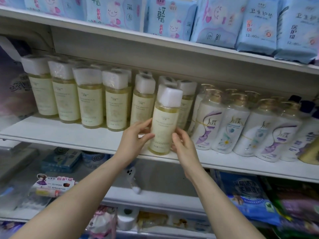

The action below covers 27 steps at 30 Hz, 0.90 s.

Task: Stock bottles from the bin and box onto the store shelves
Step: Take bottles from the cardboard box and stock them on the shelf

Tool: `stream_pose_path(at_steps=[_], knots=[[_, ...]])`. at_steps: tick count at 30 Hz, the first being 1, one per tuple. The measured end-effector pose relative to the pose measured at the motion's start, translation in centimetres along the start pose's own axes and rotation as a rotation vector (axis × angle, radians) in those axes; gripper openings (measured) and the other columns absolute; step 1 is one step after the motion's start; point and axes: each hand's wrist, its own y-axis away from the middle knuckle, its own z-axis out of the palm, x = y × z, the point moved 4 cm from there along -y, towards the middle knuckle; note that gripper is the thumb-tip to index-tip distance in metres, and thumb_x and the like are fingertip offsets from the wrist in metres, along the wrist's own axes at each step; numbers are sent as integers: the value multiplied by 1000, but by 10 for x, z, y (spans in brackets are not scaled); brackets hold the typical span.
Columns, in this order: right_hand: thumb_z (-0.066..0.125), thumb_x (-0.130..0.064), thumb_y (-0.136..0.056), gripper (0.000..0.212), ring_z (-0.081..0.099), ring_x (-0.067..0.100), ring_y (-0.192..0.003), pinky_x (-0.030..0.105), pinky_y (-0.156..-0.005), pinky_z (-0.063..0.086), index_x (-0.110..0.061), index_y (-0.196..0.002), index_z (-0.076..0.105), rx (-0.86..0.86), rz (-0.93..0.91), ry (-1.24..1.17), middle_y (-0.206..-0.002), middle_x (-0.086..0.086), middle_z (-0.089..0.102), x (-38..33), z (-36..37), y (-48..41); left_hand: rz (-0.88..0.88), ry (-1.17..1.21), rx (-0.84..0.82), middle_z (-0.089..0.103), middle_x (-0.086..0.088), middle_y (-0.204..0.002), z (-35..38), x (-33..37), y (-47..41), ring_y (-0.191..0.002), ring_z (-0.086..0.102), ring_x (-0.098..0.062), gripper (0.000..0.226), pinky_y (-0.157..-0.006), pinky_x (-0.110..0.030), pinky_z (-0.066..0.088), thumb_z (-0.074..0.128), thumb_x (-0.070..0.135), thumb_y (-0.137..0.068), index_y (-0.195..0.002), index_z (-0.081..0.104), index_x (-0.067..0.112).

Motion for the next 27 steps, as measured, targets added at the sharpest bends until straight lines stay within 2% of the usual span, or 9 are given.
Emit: stream_pose_path(at_steps=[2,6,7,9,11,15,19,23,27], knots=[[56,-28,-100,34,61,4,-112,37,-102,51,-30,-133,51,32,-47,49,-125,-14,60,-1,-2,8,-35,57,-20,64,6,-108,5,-8,-3,-99,67,-6,47,-96,-35,54,66,11,-91,-135,59,29],[67,-21,-92,50,61,6,-112,16,-87,50,-24,-138,48,94,-87,186,-131,-4,58,-3,-1,13,-74,105,-64,68,3,-116,9,-17,-9,-103,67,-9,44,-96,-38,55,61,10,-95,-135,59,28],[70,-21,-90,53,61,8,-112,17,-87,51,-23,-137,47,117,-90,218,-131,-2,58,-3,1,12,-81,115,-74,69,3,-117,9,-18,-10,-103,67,-8,44,-96,-39,55,62,10,-94,-135,60,27],[76,-24,-84,60,62,11,-110,30,-92,55,-22,-136,47,166,-107,296,-131,-2,58,-3,4,9,-90,123,-94,70,8,-118,7,-16,-8,-106,66,-5,45,-98,-37,53,66,13,-92,-135,60,25],[80,-30,-78,67,61,13,-110,39,-94,54,-22,-135,45,209,-122,364,-130,-3,56,-3,8,7,-64,95,-99,69,14,-119,6,-11,-1,-108,64,1,49,-99,-29,51,68,15,-90,-136,57,26],[85,-33,-72,73,57,12,-109,37,-92,51,-23,-131,44,255,-152,417,-129,-3,55,-6,12,4,27,-3,-53,62,14,-128,6,-6,16,-110,62,4,55,-95,-16,49,70,15,-89,-140,54,25],[86,-31,-71,67,61,12,-105,38,-90,52,-24,-126,46,251,-141,414,-123,-6,60,-2,12,-3,13,-48,-88,57,13,-135,8,-11,19,-116,58,2,54,-98,-14,45,65,15,-93,-143,48,25],[84,-27,-74,61,64,17,-107,43,-92,53,-26,-124,48,238,-117,402,-120,-4,64,0,12,-17,-2,-93,-176,53,18,-136,14,-12,11,-108,64,-3,54,-99,-19,46,60,17,-96,-146,44,25],[79,-36,-70,59,67,20,-104,45,-90,55,-29,-121,49,219,-95,398,-115,1,69,5,13,-34,3,-136,-199,57,5,-139,19,-12,-1,-111,64,-13,55,-96,-16,45,59,18,-96,-149,41,21]])
